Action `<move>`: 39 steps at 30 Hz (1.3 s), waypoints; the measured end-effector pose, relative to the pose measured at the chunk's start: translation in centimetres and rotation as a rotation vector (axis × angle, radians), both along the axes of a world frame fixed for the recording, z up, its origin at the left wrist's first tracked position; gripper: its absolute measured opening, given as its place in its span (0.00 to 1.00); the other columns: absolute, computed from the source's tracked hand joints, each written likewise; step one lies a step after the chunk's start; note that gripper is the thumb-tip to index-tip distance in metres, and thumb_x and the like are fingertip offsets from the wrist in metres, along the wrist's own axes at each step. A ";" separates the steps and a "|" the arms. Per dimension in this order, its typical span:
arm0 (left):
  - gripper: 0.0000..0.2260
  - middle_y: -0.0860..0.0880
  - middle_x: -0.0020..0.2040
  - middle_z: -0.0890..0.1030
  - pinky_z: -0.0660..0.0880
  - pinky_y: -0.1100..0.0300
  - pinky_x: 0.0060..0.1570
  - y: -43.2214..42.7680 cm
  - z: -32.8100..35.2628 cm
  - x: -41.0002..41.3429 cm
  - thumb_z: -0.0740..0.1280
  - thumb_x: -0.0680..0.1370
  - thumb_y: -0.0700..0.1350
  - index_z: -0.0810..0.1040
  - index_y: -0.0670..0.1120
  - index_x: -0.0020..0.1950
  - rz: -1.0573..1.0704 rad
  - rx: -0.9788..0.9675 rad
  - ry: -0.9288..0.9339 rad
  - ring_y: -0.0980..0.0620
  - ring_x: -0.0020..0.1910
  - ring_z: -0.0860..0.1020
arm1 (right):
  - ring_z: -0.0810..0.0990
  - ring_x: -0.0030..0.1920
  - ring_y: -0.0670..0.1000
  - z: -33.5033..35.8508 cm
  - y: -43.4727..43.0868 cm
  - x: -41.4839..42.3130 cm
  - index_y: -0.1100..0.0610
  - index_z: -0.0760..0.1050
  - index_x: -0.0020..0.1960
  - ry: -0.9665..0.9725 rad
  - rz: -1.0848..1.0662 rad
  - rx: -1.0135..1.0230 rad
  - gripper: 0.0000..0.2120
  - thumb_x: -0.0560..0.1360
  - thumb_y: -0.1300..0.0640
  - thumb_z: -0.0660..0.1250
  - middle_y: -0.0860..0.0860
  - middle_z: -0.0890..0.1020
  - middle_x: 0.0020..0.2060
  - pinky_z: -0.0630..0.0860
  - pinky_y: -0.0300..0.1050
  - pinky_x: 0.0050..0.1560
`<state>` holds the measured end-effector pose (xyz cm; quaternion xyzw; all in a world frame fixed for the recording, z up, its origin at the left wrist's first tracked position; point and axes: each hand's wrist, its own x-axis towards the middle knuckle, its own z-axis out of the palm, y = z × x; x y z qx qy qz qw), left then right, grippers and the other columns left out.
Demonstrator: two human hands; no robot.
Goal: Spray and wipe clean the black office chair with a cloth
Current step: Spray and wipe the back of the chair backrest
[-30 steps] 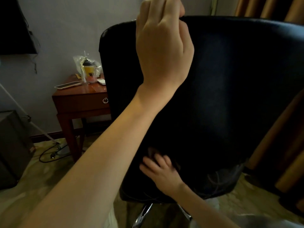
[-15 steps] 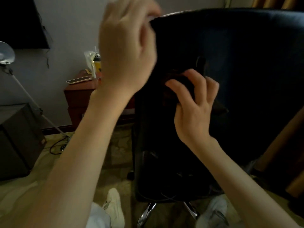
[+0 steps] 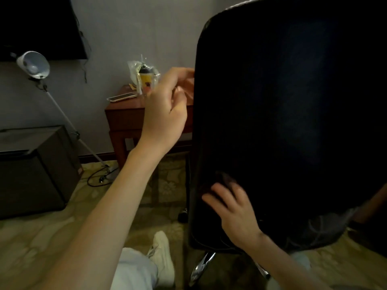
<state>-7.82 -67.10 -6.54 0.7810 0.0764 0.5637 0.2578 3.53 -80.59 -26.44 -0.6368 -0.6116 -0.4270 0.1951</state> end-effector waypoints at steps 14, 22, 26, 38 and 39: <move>0.17 0.55 0.45 0.79 0.74 0.63 0.41 3.0 -23.9 -10.1 0.57 0.76 0.30 0.77 0.51 0.49 0.374 -0.555 0.306 0.56 0.43 0.78 | 0.65 0.61 0.57 -2.3 5.0 -3.2 0.53 0.79 0.56 -0.178 -0.170 -0.361 0.24 0.60 0.51 0.74 0.52 0.74 0.61 0.61 0.52 0.56; 0.17 0.57 0.48 0.78 0.73 0.69 0.45 0.5 -30.1 -9.4 0.58 0.77 0.32 0.76 0.53 0.51 0.285 -0.655 0.421 0.63 0.48 0.76 | 0.70 0.58 0.62 -4.9 3.7 -5.5 0.53 0.76 0.58 0.069 -0.119 -0.358 0.31 0.55 0.60 0.78 0.55 0.74 0.60 0.74 0.56 0.56; 0.17 0.53 0.46 0.78 0.72 0.67 0.46 -0.5 -32.5 -7.6 0.58 0.77 0.30 0.76 0.52 0.49 0.241 -0.733 0.418 0.54 0.48 0.78 | 0.64 0.58 0.61 3.8 3.4 -4.7 0.51 0.71 0.58 0.114 -0.035 0.221 0.15 0.74 0.64 0.62 0.53 0.67 0.60 0.67 0.54 0.57; 0.15 0.54 0.49 0.78 0.75 0.60 0.50 -1.2 -33.4 -6.2 0.57 0.78 0.32 0.78 0.49 0.52 0.243 -0.858 0.384 0.56 0.50 0.77 | 0.67 0.58 0.55 -12.6 4.4 -2.2 0.45 0.79 0.58 -0.251 -0.109 -0.609 0.27 0.59 0.45 0.72 0.47 0.75 0.63 0.63 0.51 0.54; 0.15 0.54 0.48 0.78 0.75 0.61 0.48 -1.1 -33.3 -6.3 0.58 0.78 0.32 0.78 0.49 0.51 0.240 -0.863 0.367 0.56 0.49 0.78 | 0.68 0.58 0.55 -14.3 4.1 -2.3 0.45 0.78 0.59 -0.242 -0.123 -0.762 0.30 0.56 0.44 0.75 0.45 0.77 0.62 0.63 0.50 0.55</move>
